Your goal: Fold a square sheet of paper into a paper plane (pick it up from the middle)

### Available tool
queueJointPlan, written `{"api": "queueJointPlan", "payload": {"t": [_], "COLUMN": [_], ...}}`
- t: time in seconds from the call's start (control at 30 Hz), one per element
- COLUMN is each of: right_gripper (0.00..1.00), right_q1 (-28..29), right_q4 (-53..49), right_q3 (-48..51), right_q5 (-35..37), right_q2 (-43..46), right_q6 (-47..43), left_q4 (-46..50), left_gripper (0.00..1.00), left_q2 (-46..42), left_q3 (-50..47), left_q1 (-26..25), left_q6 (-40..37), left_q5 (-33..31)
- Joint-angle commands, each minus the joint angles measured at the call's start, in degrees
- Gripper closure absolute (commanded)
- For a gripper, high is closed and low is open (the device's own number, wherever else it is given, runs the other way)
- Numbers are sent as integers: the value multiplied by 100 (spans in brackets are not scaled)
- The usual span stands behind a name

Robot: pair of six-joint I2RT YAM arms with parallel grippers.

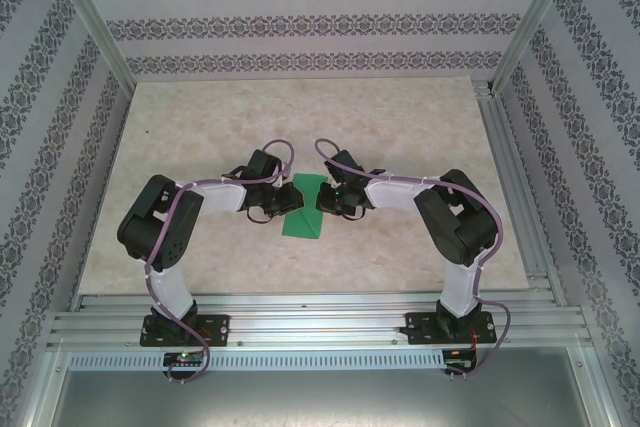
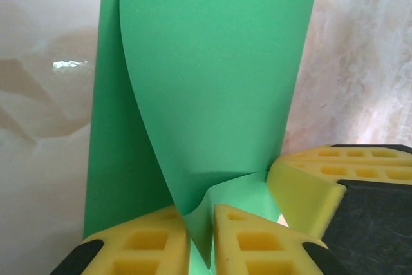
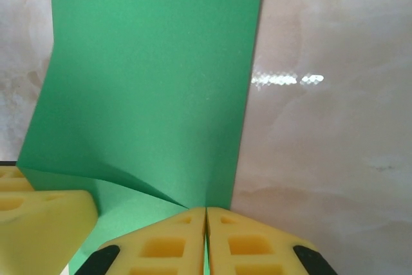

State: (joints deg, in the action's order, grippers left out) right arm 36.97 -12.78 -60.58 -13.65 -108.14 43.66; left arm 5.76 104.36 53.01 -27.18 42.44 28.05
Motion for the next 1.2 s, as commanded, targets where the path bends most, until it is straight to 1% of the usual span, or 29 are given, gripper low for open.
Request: {"api": "queueJointPlan", "payload": {"t": [0.0, 0.07, 0.13, 0.2, 0.33, 0.37, 0.47, 0.57, 0.63, 0.67, 0.73, 0.83, 0.97, 1.17], "right_gripper": [84, 75, 65, 53, 36, 31, 22, 11, 2, 2, 2, 2, 2, 2], "right_q1": [-54, -80, -141, -207, -269, -291, -373, -441, -447, -445, -447, -450, -453, -537], "right_q4": [64, 54, 17, -103, -490, -579, -639, -553, -453, -420, -366, -375, -381, -365], "right_q3": [115, 166, 257, 363, 496, 547, 752, 995, 1167, 1228, 1342, 1451, 1586, 1844], "right_q5": [-11, 85, 312, 652, 1452, 1669, 2066, 2347, 2456, 2487, 2538, 2649, 2739, 2754], "right_q2": [233, 515, 918, 1384, 2173, 2346, 2802, 3176, 3370, 3437, 3542, 3632, 3744, 3994], "right_q6": [31, 9, 4, -32, -261, -315, -382, -393, -411, -411, -420, -383, -286, -87], "left_q4": [-139, -9, 236, 613, 1503, 1835, 2675, 3471, 3950, 4139, 4522, 4898, 5065, 5048], "left_gripper": [89, 93, 95, 96, 97, 97, 97, 97, 97, 97, 97, 97, 97, 97], "left_q2": [34, -73, -282, -552, -1108, -1253, -1656, -1977, -2074, -2073, -1997, -1714, -1029, 282], "left_q3": [148, 171, 212, 292, 489, 592, 882, 1265, 1570, 1705, 2002, 2354, 2593, 2969], "left_q1": [-59, -60, -60, -64, -59, -55, -81, -138, -220, -271, -438, -625, -907, -1384], "left_q6": [-136, -232, -397, -611, -1033, -1151, -1475, -1757, -1912, -1977, -2107, -2179, -2144, -1953], "left_q5": [42, -62, -258, -503, -1047, -1257, -1982, -2903, -3599, -3890, -4705, -5672, -6306, -6862]}}
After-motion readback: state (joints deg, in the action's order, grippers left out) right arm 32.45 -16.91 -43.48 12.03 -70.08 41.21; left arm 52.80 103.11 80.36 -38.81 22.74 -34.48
